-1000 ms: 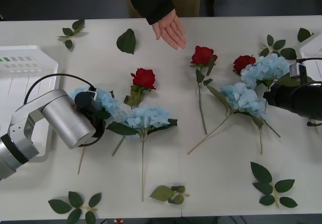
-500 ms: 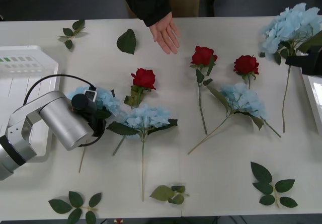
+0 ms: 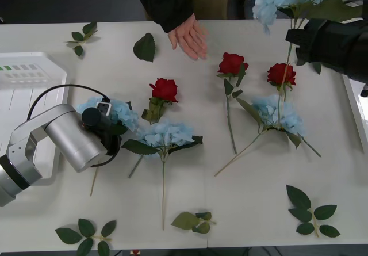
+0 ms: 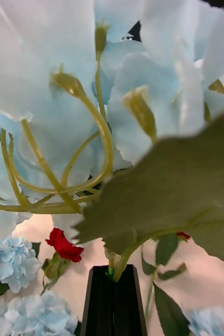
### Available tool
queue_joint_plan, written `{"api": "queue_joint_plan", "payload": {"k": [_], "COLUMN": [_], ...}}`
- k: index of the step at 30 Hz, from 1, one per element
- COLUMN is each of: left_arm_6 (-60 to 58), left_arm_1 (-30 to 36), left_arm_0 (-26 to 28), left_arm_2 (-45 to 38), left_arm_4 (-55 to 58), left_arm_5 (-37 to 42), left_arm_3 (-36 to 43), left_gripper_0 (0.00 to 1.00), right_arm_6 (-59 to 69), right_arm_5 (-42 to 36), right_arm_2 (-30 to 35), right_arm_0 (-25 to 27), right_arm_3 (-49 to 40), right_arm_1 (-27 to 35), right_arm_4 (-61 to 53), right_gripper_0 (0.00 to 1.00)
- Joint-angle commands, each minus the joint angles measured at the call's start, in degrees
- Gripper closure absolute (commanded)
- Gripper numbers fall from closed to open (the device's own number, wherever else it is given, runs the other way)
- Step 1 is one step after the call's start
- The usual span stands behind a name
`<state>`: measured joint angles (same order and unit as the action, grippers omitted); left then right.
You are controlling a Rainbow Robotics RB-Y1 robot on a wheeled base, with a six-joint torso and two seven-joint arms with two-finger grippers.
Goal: Place the red flowers into the right box and the blue flowers into the left box. If a person shows an open palm, hand one flower to the person first, then continue sorting.
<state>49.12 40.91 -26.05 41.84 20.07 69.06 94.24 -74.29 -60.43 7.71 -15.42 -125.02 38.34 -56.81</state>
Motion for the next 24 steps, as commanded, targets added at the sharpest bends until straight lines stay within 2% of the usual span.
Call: {"api": "queue_joint_plan", "payload": {"k": [1, 6, 10, 15, 24], "left_arm_6": [-1.31, -1.22, -1.22, -1.22, -0.96], "left_arm_1": [-0.75, -0.75, -0.75, -0.75, -0.75], "left_arm_0": [2.58, 2.58, 2.49, 2.49, 2.49], "left_arm_2": [0.96, 0.96, 0.87, 0.87, 0.96], "left_arm_4": [-0.74, -0.91, -1.0, -1.18, -1.44], "left_arm_5": [-1.21, -1.21, -1.21, -1.21, -1.91], "left_arm_3": [-0.9, -0.82, -0.82, -0.9, -0.82], "left_gripper_0": [1.0, 1.0, 1.0, 1.0, 1.0], "right_arm_6": [9.77, 20.15, 29.2, 33.77, 35.26], "right_arm_5": [0.84, 0.75, 0.75, 2.25, 10.51], "right_arm_2": [-5.25, -15.36, -24.23, -29.42, -30.56], "right_arm_0": [-3.57, -9.19, -16.22, -21.85, -22.55], "right_arm_3": [-7.08, -8.92, -4.79, 1.63, 8.92], "right_arm_1": [-5.74, -11.54, -14.79, -16.72, -18.31], "right_arm_4": [9.97, 30.09, 44.95, 53.38, 57.6], "right_gripper_0": [1.0, 1.0, 1.0, 1.0, 1.0]}}
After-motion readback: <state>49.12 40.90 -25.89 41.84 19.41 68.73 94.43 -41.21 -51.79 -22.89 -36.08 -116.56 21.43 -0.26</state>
